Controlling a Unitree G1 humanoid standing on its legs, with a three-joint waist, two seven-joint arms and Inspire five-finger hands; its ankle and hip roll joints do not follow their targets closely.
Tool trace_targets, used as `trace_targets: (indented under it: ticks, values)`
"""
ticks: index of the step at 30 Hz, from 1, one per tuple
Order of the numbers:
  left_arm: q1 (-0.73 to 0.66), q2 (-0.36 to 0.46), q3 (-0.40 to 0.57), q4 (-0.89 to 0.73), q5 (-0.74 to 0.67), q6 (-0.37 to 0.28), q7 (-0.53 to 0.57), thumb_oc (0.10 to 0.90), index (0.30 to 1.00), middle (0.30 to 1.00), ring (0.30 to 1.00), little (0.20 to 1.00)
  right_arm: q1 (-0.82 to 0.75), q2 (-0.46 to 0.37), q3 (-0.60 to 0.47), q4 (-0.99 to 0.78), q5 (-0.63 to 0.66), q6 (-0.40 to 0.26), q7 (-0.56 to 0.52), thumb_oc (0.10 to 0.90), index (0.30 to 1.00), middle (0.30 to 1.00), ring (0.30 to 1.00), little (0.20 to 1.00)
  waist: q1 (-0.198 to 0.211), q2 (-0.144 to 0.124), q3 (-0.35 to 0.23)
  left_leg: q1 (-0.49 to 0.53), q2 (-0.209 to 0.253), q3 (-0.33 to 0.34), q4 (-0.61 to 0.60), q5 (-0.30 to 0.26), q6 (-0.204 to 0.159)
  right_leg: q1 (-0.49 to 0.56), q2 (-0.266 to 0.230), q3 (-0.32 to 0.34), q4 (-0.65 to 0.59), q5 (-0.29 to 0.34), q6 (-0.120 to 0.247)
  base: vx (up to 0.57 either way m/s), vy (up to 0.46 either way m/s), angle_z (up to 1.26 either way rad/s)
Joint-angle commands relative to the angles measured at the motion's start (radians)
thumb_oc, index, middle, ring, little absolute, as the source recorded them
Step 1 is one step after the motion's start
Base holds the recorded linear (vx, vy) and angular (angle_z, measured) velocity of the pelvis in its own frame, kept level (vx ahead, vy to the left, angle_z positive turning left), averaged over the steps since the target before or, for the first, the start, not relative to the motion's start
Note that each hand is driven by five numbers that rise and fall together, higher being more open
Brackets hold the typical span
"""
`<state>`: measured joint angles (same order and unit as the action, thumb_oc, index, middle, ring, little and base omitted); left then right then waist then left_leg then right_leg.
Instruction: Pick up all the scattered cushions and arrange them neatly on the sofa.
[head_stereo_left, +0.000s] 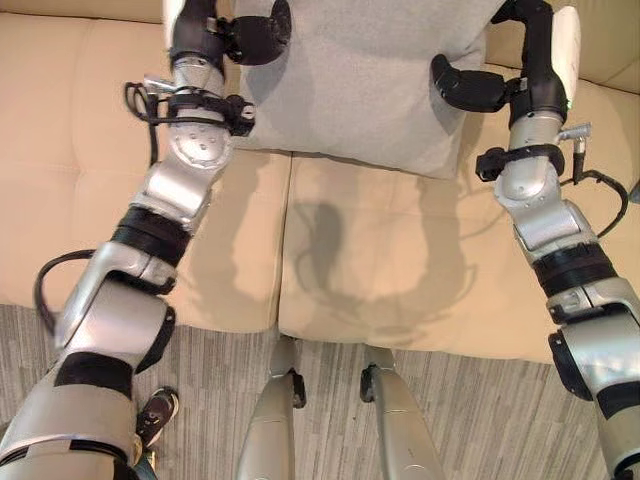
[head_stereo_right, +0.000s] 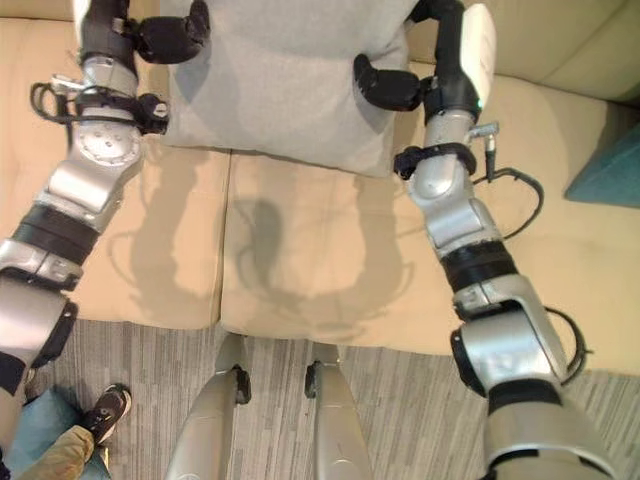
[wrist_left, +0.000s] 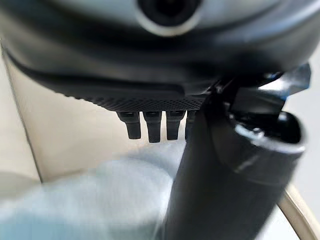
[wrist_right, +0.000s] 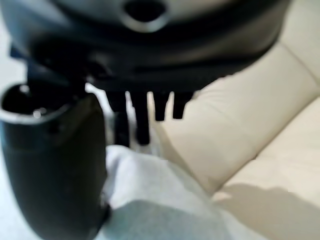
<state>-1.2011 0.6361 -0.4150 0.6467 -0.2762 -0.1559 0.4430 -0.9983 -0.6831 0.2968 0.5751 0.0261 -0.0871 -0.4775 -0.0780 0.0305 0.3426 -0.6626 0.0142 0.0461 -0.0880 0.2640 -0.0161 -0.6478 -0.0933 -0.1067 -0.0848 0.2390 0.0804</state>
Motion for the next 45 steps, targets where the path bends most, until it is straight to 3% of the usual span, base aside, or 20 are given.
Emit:
trace_targets:
  ticks: [1,2,3,4,5,7,10,11,12,17,20,22,27,36,39,41,43,45]
  values:
    - [0.234,-0.023,0.096,-0.124,-0.018,-0.103,-0.017,0.800,0.900,0.900,0.900,0.900,0.218,-0.021,-0.130,-0.077,0.066,-0.093,0.023,0.800,0.900,0.900,0.900,0.900,-0.006,-0.017,-0.213,0.159,0.006,0.013,0.001,-0.180,-0.095,0.115,-0.004,-0.020,-0.002,-0.092,0.105,0.00,0.000,0.00]
    - [0.246,-0.024,0.097,-0.133,-0.016,-0.100,-0.017,0.800,0.900,0.900,0.900,0.900,0.232,-0.020,-0.134,-0.087,0.064,-0.091,0.024,0.800,0.900,0.900,0.900,0.900,-0.006,-0.017,-0.218,0.162,0.006,0.013,0.001,-0.181,-0.095,0.118,-0.004,-0.020,-0.002,-0.093,0.105,0.00,0.000,0.00]
    - [0.385,-0.022,0.152,-0.200,-0.001,-0.099,-0.047,0.800,0.900,0.900,0.900,0.900,0.379,0.003,-0.198,-0.133,0.073,-0.102,0.059,0.800,0.900,0.900,0.900,0.900,-0.007,-0.018,-0.224,0.201,0.010,0.018,0.001,-0.194,-0.095,0.158,-0.004,-0.025,-0.002,-0.104,0.103,0.01,-0.002,0.04]
    - [0.391,-0.022,0.152,-0.205,0.000,-0.097,-0.046,0.800,0.900,0.900,0.900,0.900,0.386,0.004,-0.200,-0.139,0.072,-0.101,0.059,0.800,0.900,0.900,0.900,0.900,-0.008,-0.020,-0.225,0.199,0.009,0.017,0.001,-0.189,-0.095,0.157,-0.006,-0.025,-0.002,-0.100,0.103,0.04,-0.013,0.11]
    - [0.544,-0.037,0.202,-0.269,0.011,-0.097,-0.085,0.800,0.900,0.900,0.900,0.900,0.520,0.028,-0.244,-0.173,0.061,-0.102,0.102,0.800,0.900,0.900,0.900,0.900,-0.009,-0.024,-0.230,0.238,0.013,0.023,0.001,-0.194,-0.094,0.197,-0.006,-0.027,-0.002,-0.108,0.099,0.04,-0.017,0.10]
    - [0.633,-0.048,0.229,-0.301,0.017,-0.091,-0.104,0.800,0.900,0.900,0.900,0.900,0.593,0.047,-0.259,-0.189,0.054,-0.100,0.123,0.800,0.900,0.900,0.900,0.900,-0.009,-0.026,-0.233,0.267,0.013,0.025,0.001,-0.200,-0.092,0.229,-0.007,-0.030,-0.002,-0.114,0.099,0.02,-0.008,0.04]
    - [0.942,-0.102,0.308,-0.328,0.039,-0.074,-0.199,0.800,0.900,0.900,0.900,0.900,0.828,0.110,-0.312,-0.189,0.032,-0.088,0.212,0.800,0.900,0.900,0.900,0.900,-0.005,-0.032,-0.237,0.367,0.017,0.031,0.001,-0.216,-0.086,0.335,-0.006,-0.039,-0.002,-0.138,0.095,0.01,-0.013,-0.03]
    - [0.945,-0.102,0.309,-0.330,0.040,-0.073,-0.199,0.800,0.900,0.900,0.900,0.900,0.830,0.111,-0.312,-0.190,0.032,-0.088,0.213,0.800,0.900,0.900,0.900,0.900,-0.007,-0.033,-0.239,0.363,0.015,0.030,0.001,-0.212,-0.086,0.332,-0.007,-0.040,-0.002,-0.135,0.095,0.00,0.000,0.00]
    - [1.059,-0.117,0.334,-0.282,0.061,-0.056,-0.243,0.800,0.900,0.900,0.900,0.900,0.909,0.134,-0.321,-0.164,0.015,-0.081,0.250,0.800,0.900,0.900,0.900,0.900,-0.005,-0.032,-0.245,0.410,0.020,0.032,0.001,-0.218,-0.084,0.382,-0.007,-0.047,-0.002,-0.147,0.095,0.00,0.000,0.00]
    - [1.227,-0.168,0.342,-0.075,0.152,-0.008,-0.321,0.800,0.900,0.900,0.900,0.900,1.001,0.182,-0.304,-0.040,-0.009,-0.065,0.315,0.800,0.900,0.900,0.900,0.900,0.001,-0.030,-0.264,0.500,0.022,0.037,0.001,-0.228,-0.069,0.476,-0.001,-0.049,0.000,-0.165,0.087,-0.01,0.002,-0.02]
    - [1.252,-0.197,0.334,0.053,0.202,0.007,-0.330,0.800,0.900,0.900,0.900,0.900,1.024,0.198,-0.290,0.013,-0.022,-0.066,0.327,0.800,0.900,0.900,0.900,0.900,0.005,-0.032,-0.272,0.535,0.024,0.041,0.001,-0.236,-0.064,0.511,0.002,-0.050,0.001,-0.173,0.085,-0.01,0.001,-0.01]
    - [1.268,-0.241,0.323,0.217,0.266,0.029,-0.330,0.800,0.900,0.900,0.900,0.900,1.039,0.232,-0.248,0.128,-0.040,-0.053,0.353,0.800,0.900,0.900,0.900,0.900,0.011,-0.035,-0.288,0.580,0.028,0.041,0.001,-0.245,-0.059,0.554,0.007,-0.047,0.003,-0.188,0.081,0.00,0.000,0.00]
    - [1.265,-0.291,0.325,0.431,0.316,0.049,-0.326,0.800,0.900,0.900,0.900,0.900,1.033,0.275,-0.204,0.328,-0.054,-0.035,0.373,0.800,0.900,0.900,0.900,0.900,0.025,-0.043,-0.311,0.641,0.034,0.039,0.001,-0.261,-0.057,0.619,0.017,-0.044,0.003,-0.215,0.072,0.00,0.000,0.00]
    - [1.226,-0.312,0.285,0.488,0.335,0.062,-0.330,0.800,0.900,0.900,0.900,0.900,0.987,0.315,-0.142,0.508,-0.067,-0.008,0.386,0.800,0.900,0.900,0.900,0.900,0.059,-0.062,-0.281,0.686,0.062,0.021,0.026,-0.238,-0.063,0.693,0.043,-0.061,-0.002,-0.257,0.048,-0.11,-0.052,0.06]
    - [1.206,-0.322,0.274,0.493,0.335,0.062,-0.330,0.800,0.900,0.900,0.900,0.900,0.966,0.308,-0.139,0.518,-0.068,-0.006,0.381,0.800,0.900,0.900,0.900,0.900,0.064,-0.076,-0.265,0.659,0.036,0.006,0.117,-0.299,-0.053,0.680,0.025,-0.069,0.001,-0.242,0.047,-0.21,0.036,0.13]
    - [1.182,-0.334,0.266,0.503,0.334,0.064,-0.331,0.800,0.900,0.900,0.900,0.900,0.949,0.304,-0.148,0.538,-0.061,-0.003,0.374,0.800,0.900,0.900,0.900,0.900,0.056,-0.089,-0.256,0.651,-0.004,0.003,0.217,-0.367,-0.044,0.647,0.005,-0.085,0.016,-0.222,0.045,-0.23,0.075,0.12]
    - [1.167,-0.340,0.263,0.516,0.335,0.066,-0.330,0.800,0.900,0.900,0.900,0.900,0.944,0.307,-0.160,0.558,-0.052,0.003,0.369,0.800,0.900,0.900,0.900,0.900,0.045,-0.087,-0.259,0.667,-0.021,0.005,0.249,-0.391,-0.039,0.614,0.003,-0.092,0.022,-0.204,0.045,-0.17,0.119,0.30]
    - [1.163,-0.347,0.259,0.516,0.336,0.067,-0.330,0.800,0.900,0.900,0.900,0.900,0.946,0.310,-0.166,0.568,-0.053,0.009,0.368,0.800,0.900,0.900,0.900,0.900,0.029,-0.074,-0.266,0.692,-0.028,0.022,0.195,-0.413,-0.025,0.580,0.006,-0.101,0.029,-0.190,0.052,-0.13,0.140,0.31]
